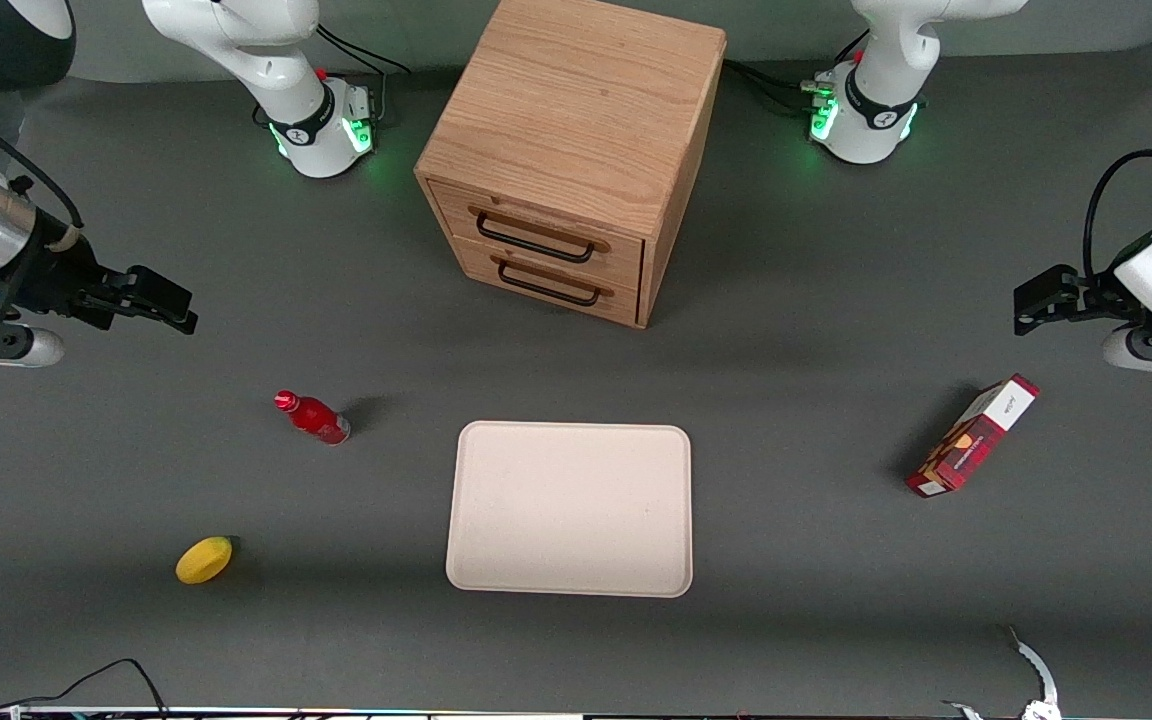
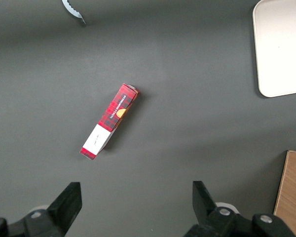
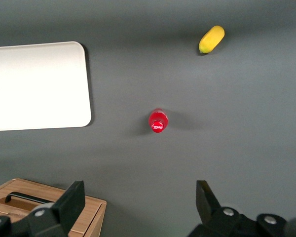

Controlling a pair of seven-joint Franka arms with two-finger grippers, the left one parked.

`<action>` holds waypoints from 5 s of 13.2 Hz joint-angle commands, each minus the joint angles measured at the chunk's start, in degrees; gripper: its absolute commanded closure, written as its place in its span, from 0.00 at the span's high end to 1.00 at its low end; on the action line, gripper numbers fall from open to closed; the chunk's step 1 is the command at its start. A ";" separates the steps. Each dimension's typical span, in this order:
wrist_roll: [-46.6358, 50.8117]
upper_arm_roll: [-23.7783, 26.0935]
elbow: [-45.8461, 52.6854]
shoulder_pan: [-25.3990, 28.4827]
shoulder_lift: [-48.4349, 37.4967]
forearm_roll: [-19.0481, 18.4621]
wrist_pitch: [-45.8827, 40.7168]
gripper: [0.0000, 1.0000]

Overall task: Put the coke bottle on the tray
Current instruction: 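Move the open right gripper down over the red Coca-Cola bottle's cap end, then close the right gripper around the bottle's neck, then lift the bottle and carry it with the right gripper toward the tray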

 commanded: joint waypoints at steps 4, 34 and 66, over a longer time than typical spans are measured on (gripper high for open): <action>1.29 -0.96 3.10 -0.08 1.15 1.17 -3.33 1.00; -13.74 -0.17 -42.93 -1.84 0.89 -1.82 47.63 1.00; -11.19 0.71 -16.01 1.14 6.77 -7.17 22.46 0.00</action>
